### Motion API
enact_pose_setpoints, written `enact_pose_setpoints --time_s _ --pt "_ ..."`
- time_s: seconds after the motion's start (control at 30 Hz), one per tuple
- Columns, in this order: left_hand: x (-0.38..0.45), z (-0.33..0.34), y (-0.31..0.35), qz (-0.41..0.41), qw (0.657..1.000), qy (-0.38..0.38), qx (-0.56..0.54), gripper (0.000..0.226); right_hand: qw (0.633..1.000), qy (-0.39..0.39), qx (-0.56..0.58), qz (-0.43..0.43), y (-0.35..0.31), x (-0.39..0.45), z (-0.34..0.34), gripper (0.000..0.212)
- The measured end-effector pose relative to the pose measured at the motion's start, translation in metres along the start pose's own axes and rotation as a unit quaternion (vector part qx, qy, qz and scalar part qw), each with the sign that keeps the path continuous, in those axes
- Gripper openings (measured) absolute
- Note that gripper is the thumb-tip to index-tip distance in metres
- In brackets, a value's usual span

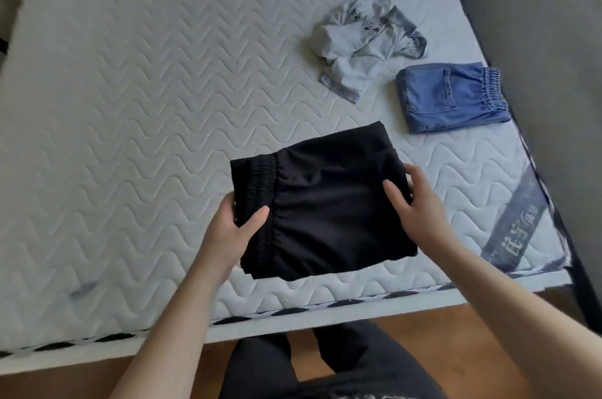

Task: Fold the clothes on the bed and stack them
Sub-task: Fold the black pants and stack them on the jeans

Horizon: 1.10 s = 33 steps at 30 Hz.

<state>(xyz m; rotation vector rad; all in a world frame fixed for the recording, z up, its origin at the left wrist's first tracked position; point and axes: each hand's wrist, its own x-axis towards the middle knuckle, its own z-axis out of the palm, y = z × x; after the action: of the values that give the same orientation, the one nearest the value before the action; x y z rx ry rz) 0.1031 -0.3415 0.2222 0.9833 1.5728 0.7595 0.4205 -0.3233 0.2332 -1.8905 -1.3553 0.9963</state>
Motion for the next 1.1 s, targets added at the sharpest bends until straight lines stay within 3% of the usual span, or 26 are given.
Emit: enact_pose_setpoints --time_s 0.37,0.53,0.73,1.1 --pt "-0.117 -0.003 0.086 0.073 0.997 -0.013 -0.018 0.039 0.995 0.047 0.078 -0.041 -0.041 -0.110 -0.085 0.020" --pt "-0.146 -0.011 0.090 0.094 0.994 -0.052 -0.019 0.050 0.991 0.090 0.090 -0.032 -0.048 -0.167 -0.093 0.024" --pt "-0.185 -0.009 0.078 0.136 0.988 -0.073 0.019 0.041 0.984 0.136 0.112 0.002 -0.041 -0.251 -0.098 0.023" --pt "-0.239 0.077 0.107 0.184 0.968 -0.165 0.043 0.040 0.955 0.267 0.121 0.053 -0.001 -0.344 -0.170 0.028"
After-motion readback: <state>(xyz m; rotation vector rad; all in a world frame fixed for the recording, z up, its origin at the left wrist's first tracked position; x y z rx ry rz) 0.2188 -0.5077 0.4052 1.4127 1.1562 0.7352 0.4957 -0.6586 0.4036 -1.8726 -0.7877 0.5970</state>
